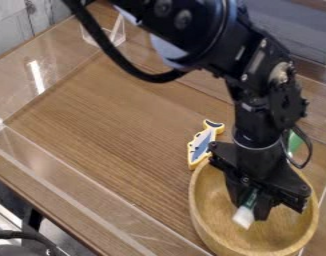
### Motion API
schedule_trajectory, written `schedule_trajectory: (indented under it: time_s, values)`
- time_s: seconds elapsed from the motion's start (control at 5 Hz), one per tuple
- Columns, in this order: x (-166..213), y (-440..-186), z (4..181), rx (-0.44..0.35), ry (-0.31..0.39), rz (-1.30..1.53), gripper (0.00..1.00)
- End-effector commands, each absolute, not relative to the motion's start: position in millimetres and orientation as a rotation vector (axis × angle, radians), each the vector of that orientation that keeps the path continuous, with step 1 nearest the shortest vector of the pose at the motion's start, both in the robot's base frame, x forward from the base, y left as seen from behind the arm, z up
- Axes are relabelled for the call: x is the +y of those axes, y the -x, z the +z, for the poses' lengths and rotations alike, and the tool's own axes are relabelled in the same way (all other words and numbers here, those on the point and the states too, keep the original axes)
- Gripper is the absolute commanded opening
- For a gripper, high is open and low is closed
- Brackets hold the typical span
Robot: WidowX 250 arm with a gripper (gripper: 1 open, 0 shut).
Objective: Put the green marker in the brown bowl
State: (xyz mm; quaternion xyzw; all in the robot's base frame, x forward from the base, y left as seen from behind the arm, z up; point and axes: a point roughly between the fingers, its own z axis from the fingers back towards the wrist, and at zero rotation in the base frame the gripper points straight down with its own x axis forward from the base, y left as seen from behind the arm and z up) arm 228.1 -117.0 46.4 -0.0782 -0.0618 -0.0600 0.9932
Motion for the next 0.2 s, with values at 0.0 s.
schedule_trajectory:
  time_s: [0.0]
  values:
    - [-116.3,-233.0,51.7,-0.147,0.171,-0.111,0.0]
